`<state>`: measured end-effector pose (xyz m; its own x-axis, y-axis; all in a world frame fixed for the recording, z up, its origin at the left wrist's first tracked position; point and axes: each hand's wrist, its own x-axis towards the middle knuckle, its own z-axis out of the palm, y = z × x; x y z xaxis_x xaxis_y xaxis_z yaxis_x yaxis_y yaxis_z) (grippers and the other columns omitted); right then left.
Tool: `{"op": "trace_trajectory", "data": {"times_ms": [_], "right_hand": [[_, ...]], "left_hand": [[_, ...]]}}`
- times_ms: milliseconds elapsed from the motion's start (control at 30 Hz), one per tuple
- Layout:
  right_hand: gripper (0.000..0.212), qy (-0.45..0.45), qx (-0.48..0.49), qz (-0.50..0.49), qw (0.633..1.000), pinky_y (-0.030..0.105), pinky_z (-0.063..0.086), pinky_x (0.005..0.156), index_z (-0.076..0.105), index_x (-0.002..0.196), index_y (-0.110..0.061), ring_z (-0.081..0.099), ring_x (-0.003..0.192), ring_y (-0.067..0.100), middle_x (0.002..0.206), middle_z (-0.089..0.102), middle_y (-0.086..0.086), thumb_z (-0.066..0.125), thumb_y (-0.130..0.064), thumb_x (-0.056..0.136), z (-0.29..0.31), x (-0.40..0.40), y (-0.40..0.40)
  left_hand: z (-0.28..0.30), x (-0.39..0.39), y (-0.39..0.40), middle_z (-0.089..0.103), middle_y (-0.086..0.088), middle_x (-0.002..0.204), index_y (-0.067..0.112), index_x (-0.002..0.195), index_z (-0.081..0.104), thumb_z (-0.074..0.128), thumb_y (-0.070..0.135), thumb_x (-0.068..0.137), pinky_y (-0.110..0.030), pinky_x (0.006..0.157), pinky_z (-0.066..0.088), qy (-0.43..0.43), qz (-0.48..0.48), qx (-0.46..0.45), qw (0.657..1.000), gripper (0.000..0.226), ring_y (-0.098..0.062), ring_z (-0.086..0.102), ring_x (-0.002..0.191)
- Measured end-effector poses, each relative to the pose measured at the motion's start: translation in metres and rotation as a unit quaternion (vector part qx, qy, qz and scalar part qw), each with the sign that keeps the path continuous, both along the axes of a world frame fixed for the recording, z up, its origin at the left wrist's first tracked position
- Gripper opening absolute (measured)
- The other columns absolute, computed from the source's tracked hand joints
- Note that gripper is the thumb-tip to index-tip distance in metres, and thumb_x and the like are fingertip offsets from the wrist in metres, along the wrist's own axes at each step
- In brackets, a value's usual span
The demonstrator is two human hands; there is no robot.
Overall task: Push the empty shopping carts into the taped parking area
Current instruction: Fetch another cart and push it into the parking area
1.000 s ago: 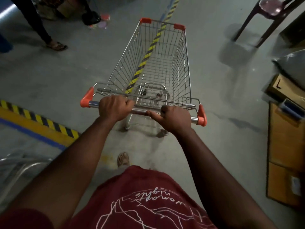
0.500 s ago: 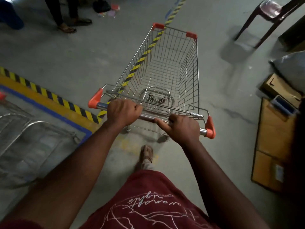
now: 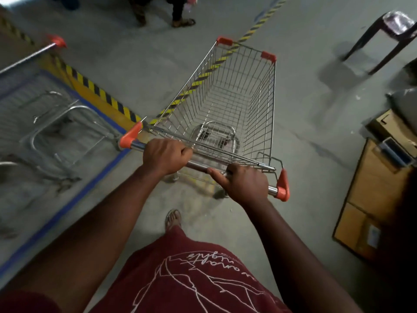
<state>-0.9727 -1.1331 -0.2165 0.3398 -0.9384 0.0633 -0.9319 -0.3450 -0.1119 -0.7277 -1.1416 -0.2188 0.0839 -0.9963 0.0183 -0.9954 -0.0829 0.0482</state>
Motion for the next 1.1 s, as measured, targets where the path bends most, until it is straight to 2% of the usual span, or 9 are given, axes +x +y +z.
{"op": "trace_trajectory", "data": {"times_ms": [133, 333, 467, 633, 767, 933, 1100], "right_hand": [[0.087, -0.006, 0.015, 0.071, 0.997, 0.031, 0.037, 0.056, 0.063, 0.073, -0.025, 0.071, 0.07, 0.031, 0.068, 0.069, 0.004, 0.019, -0.1, 0.079, -0.002, -0.026, 0.038], [0.083, -0.003, 0.054, 0.163, 0.985, 0.032, 0.04, 0.057, 0.048, 0.064, -0.026, 0.071, 0.073, 0.032, 0.071, 0.068, 0.004, 0.013, -0.1, 0.077, 0.006, -0.072, 0.099], [0.089, 0.028, 0.054, 0.214, 0.975, 0.032, 0.043, 0.057, 0.061, 0.073, -0.025, 0.07, 0.07, 0.029, 0.071, 0.067, 0.003, 0.012, -0.098, 0.08, 0.007, -0.086, 0.149], [0.084, 0.054, -0.006, 0.234, 0.971, 0.03, 0.041, 0.051, 0.067, 0.075, -0.023, 0.069, 0.06, 0.028, 0.062, 0.066, 0.003, 0.024, -0.093, 0.087, 0.008, -0.086, 0.22], [0.083, 0.055, -0.016, 0.265, 0.963, 0.027, 0.035, 0.048, 0.066, 0.07, -0.023, 0.066, 0.053, 0.027, 0.057, 0.063, 0.002, 0.024, -0.093, 0.088, 0.009, -0.078, 0.267], [0.078, 0.045, -0.039, 0.321, 0.945, 0.023, 0.028, 0.044, 0.062, 0.062, -0.023, 0.06, 0.042, 0.024, 0.047, 0.056, 0.0, 0.034, -0.09, 0.089, 0.014, -0.069, 0.32], [0.082, 0.031, -0.057, 0.372, 0.926, 0.024, 0.026, 0.047, 0.062, 0.063, -0.022, 0.059, 0.042, 0.027, 0.048, 0.057, 0.002, 0.026, -0.09, 0.09, 0.011, -0.067, 0.357]], "left_hand": [[-0.006, -0.018, 0.064, 0.072, -0.019, 0.079, 0.018, 0.083, 0.075, 0.034, 0.053, 0.081, -0.032, 0.063, 0.033, -0.004, 0.042, -0.016, 0.999, 0.054, -0.04, 0.069, 0.075], [-0.006, -0.067, 0.167, 0.071, -0.014, 0.079, 0.021, 0.086, 0.075, 0.034, 0.057, 0.082, -0.032, 0.065, 0.034, 0.014, 0.108, 0.007, 0.994, 0.055, -0.036, 0.069, 0.077], [-0.003, -0.091, 0.238, 0.072, -0.012, 0.078, 0.02, 0.083, 0.074, 0.031, 0.058, 0.083, -0.032, 0.065, 0.034, 0.01, 0.159, 0.026, 0.987, 0.057, -0.035, 0.069, 0.075], [0.002, -0.102, 0.319, 0.074, -0.015, 0.085, 0.016, 0.083, 0.073, 0.015, 0.058, 0.075, -0.034, 0.064, 0.03, 0.005, 0.206, 0.034, 0.978, 0.072, -0.037, 0.069, 0.08], [0.003, -0.101, 0.381, 0.073, -0.014, 0.083, 0.016, 0.082, 0.072, 0.018, 0.058, 0.075, -0.033, 0.064, 0.031, 0.016, 0.232, 0.022, 0.972, 0.069, -0.037, 0.069, 0.077], [0.0, -0.105, 0.46, 0.073, -0.013, 0.082, 0.015, 0.081, 0.073, 0.022, 0.056, 0.076, -0.032, 0.064, 0.032, 0.012, 0.284, 0.0, 0.959, 0.065, -0.036, 0.068, 0.076], [-0.004, -0.119, 0.519, 0.075, -0.013, 0.09, 0.017, 0.089, 0.076, 0.026, 0.056, 0.08, -0.033, 0.067, 0.037, 0.025, 0.341, 0.013, 0.94, 0.064, -0.035, 0.07, 0.084]]}}
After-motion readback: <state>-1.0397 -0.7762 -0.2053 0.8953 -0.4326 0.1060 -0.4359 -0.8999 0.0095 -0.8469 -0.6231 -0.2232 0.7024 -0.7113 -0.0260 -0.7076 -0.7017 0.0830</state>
